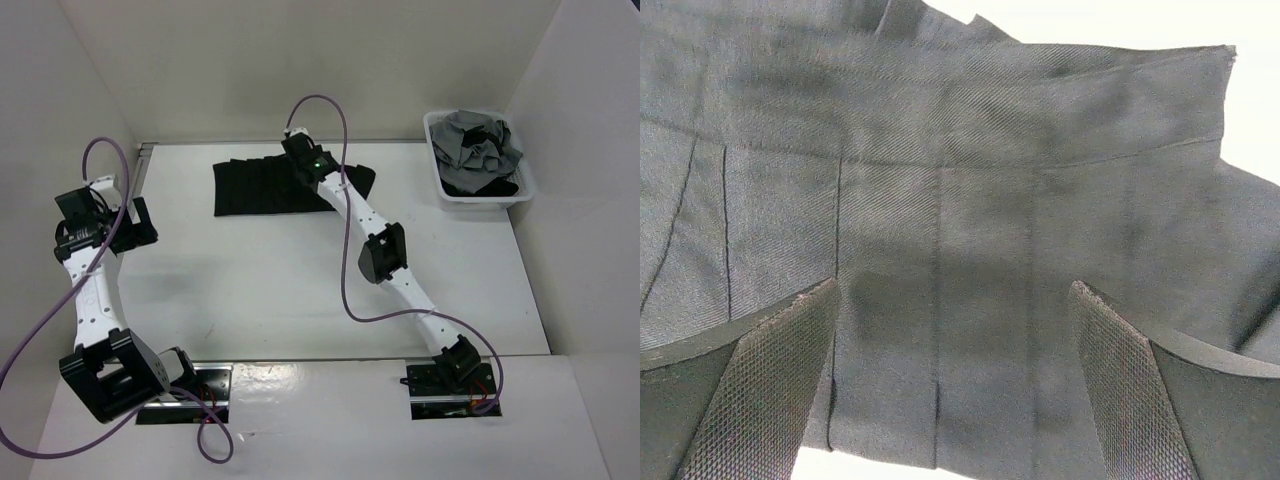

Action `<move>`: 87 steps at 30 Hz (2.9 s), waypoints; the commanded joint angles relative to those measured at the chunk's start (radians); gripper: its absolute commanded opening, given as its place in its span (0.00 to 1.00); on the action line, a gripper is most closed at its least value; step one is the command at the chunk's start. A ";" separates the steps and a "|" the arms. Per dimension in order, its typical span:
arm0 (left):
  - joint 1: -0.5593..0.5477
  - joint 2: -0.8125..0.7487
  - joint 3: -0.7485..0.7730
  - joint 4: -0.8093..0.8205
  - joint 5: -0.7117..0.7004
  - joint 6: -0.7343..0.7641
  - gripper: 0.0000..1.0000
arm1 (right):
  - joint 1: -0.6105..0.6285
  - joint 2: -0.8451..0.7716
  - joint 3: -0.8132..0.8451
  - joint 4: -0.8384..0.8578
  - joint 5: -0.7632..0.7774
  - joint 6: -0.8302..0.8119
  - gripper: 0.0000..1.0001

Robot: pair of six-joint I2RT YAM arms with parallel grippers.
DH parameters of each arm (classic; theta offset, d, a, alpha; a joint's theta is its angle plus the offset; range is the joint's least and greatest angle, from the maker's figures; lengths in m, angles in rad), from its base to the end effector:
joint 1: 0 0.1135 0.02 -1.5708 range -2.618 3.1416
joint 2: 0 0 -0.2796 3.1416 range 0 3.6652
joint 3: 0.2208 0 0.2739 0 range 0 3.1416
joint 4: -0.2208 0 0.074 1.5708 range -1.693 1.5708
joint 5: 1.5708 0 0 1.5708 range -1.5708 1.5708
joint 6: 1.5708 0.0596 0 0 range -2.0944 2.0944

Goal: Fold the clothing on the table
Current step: Fold the skirt

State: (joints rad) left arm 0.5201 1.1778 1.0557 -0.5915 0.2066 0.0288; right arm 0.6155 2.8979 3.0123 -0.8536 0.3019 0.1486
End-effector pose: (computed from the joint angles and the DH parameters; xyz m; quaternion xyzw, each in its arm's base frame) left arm 0.2539 0.1313 0.3122 -0.1784 0.8880 0.0218 0.4233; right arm 0.5383 0.3589 0.1829 -0.1501 0.8939 0.0212 0.4218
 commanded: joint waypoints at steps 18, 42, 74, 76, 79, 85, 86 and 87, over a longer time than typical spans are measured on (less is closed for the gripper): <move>0.026 -0.014 -0.033 0.004 0.054 0.025 1.00 | 0.001 -0.155 -0.419 -0.065 -0.194 0.098 0.98; 0.026 0.040 -0.023 -0.005 0.145 0.034 1.00 | 0.093 -0.669 -1.415 0.274 -0.106 -0.130 0.98; -0.382 0.609 0.173 0.110 0.321 0.129 1.00 | -0.151 -1.091 -1.440 0.162 -0.357 -0.322 0.98; -0.382 0.661 0.196 0.120 0.321 0.129 1.00 | -0.161 -1.105 -1.475 0.162 -0.347 -0.322 0.98; -0.391 0.695 0.222 0.139 0.306 0.129 1.00 | -0.161 -1.115 -1.506 0.162 -0.346 -0.322 0.98; -0.400 0.740 0.268 0.150 0.214 0.138 1.00 | -0.161 -1.115 -1.506 0.142 -0.356 -0.331 0.98; -0.400 0.749 0.268 0.150 0.205 0.138 1.00 | -0.161 -1.106 -1.506 0.142 -0.356 -0.331 0.98; -0.410 0.749 0.279 0.150 0.195 0.149 1.00 | -0.161 -1.093 -1.495 0.142 -0.356 -0.331 0.98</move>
State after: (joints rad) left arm 0.1234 1.9091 1.2953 -0.4664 0.4339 0.1352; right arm 0.4473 1.8458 1.5043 -0.7006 -0.0422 -0.1699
